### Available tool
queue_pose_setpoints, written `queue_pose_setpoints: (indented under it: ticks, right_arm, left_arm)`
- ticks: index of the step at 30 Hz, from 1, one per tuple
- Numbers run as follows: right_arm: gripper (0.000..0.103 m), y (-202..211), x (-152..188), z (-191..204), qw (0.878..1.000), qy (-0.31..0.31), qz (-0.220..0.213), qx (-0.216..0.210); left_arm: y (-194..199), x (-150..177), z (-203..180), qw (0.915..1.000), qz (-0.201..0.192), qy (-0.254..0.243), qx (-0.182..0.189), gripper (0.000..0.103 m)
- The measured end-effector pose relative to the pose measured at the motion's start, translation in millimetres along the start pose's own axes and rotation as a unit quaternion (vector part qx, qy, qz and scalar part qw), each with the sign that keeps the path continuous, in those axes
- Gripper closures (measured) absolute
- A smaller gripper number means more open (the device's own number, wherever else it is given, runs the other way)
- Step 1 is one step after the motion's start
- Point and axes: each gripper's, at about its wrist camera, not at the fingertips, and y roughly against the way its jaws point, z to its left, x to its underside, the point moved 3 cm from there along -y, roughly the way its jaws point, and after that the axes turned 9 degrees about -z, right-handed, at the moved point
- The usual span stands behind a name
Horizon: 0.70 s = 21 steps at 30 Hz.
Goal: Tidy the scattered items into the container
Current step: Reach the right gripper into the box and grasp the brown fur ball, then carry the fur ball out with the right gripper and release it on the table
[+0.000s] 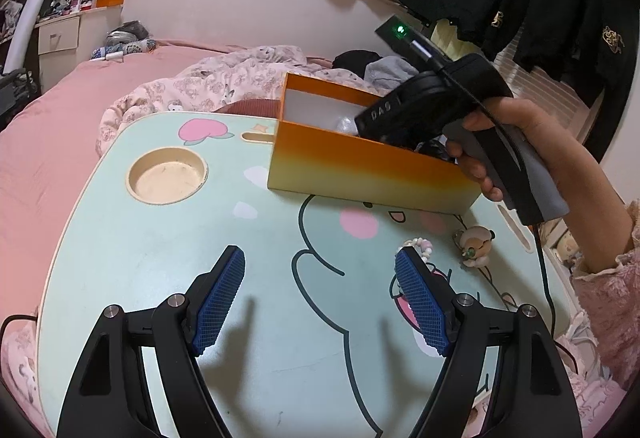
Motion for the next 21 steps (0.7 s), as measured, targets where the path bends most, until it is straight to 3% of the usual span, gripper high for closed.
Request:
queue_pose_setpoints:
  ticks: [3, 9, 15, 21]
  right_arm:
    - [0.064, 21, -1, -4, 0.999, -0.024, -0.025, -0.031]
    - [0.063, 104, 8, -11, 0.989, -0.046, -0.113, -0.077]
    - [0.063, 149, 70, -18, 0.980, -0.058, -0.155, -0.109]
    - [0.063, 124, 147, 6, 0.980, -0.019, -0.145, -0.133]
  left_arm:
    - [0, 0, 0, 1.0000, 0.001, 0.001, 0.001, 0.025]
    - [-4, 3, 1, 0.9999, 0.007, 0.007, 0.001, 0.025]
    - [-6, 5, -1, 0.9999, 0.012, 0.007, 0.002, 0.025]
    - [-6, 1, -2, 0.9999, 0.010, 0.013, 0.004, 0.025]
